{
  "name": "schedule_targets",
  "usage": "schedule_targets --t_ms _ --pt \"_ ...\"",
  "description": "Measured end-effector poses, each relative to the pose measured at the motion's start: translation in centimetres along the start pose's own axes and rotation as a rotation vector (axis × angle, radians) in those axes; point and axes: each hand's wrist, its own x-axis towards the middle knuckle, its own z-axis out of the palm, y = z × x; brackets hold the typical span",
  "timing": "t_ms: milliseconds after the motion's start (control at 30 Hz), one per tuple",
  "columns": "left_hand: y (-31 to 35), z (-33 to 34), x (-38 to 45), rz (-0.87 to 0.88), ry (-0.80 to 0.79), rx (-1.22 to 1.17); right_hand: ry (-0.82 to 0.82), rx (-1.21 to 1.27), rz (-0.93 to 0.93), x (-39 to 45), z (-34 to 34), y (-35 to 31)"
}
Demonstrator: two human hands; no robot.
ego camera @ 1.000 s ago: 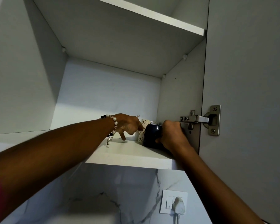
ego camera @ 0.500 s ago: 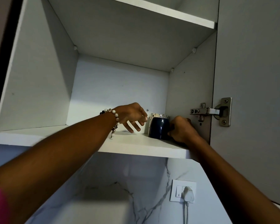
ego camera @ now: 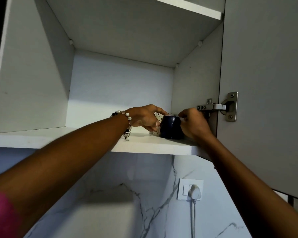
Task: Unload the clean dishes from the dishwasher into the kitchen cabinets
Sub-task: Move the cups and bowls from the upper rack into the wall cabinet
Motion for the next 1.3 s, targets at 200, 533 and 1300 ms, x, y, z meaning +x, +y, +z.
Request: schedule_targets --t_ms 200,533,1300 --pt "0.7 0.3 -1.2 0.006 -0.07 0.061 -0.124 -0.073 -0.028 -2.7 -1.5 -0.3" --pt "4.4 3.9 -9.3 0.103 0.242 0.172 -0.136 -0.093 -0.123 -9.6 -4.4 -0.9" --pt "13.6 34.5 -40.6 0.134 0.269 -0.385 0.092 -0.064 0.106 -47.7 -24.6 3.3"
